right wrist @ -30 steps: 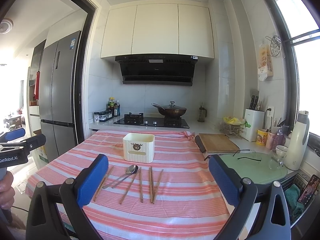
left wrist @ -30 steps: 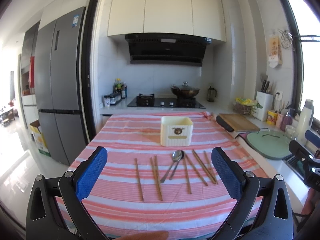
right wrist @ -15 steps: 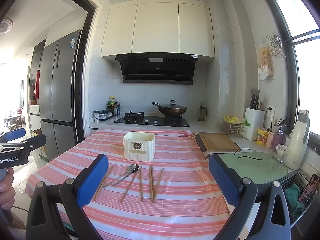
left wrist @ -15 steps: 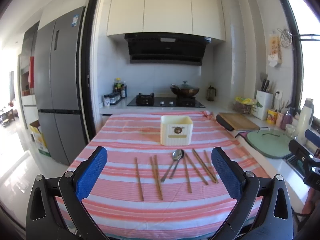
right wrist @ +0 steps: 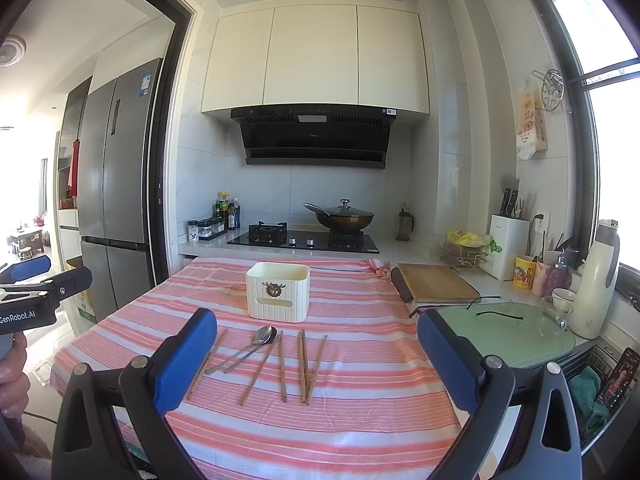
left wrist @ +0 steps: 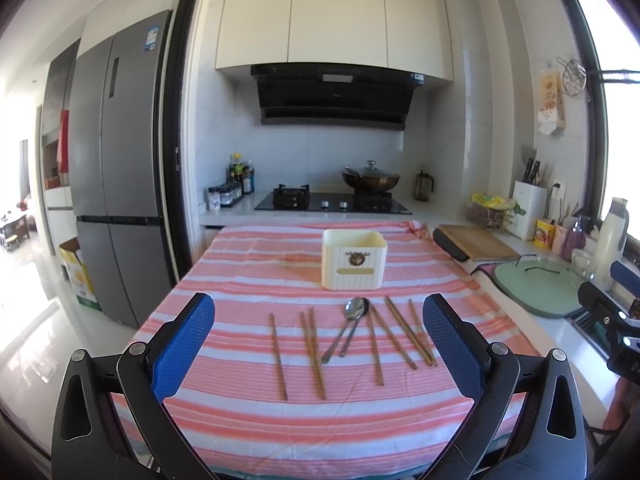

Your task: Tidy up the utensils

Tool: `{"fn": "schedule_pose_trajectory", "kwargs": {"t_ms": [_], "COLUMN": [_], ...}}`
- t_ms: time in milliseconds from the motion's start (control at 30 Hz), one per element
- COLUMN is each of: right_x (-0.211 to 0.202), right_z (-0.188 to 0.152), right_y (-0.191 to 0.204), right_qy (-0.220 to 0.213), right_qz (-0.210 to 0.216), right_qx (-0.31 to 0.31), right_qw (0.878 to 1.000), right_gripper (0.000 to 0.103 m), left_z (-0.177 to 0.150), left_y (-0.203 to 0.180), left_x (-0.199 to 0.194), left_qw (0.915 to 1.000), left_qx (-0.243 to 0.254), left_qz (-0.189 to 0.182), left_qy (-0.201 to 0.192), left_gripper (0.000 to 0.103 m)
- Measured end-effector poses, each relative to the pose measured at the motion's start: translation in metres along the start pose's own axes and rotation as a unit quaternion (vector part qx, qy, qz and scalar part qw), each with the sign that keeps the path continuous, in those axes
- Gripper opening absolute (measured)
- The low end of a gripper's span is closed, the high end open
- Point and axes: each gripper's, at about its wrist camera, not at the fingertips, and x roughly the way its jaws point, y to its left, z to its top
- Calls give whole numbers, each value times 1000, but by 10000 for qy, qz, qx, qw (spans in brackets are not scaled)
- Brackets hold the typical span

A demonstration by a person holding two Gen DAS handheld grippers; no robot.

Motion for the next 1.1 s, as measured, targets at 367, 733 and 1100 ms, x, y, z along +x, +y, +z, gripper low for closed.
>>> {"fn": "schedule_pose_trajectory", "kwargs": {"t_ms": [367,733,1100], "right_x": [1,1,4], "right_z": [0,-1,-2], "right_y": [-1,-2,-2], "right_qy": [14,31,82], "right_qz": [-21,-30,-30], "right_qx": [-3,-2,-10], "right_qw": [10000,10000,10000], "right_gripper": [102,102,102], "left_z": [-3,-2,-2], "left_y": [0,-2,1], "left_x": [0,1,3], "left_qw": [10000,10000,10000], "left_qx": [15,61,52], "left_qz": [-34,-58,-28], "left_qy": [29,47,53], "left_gripper": [103,103,103]}}
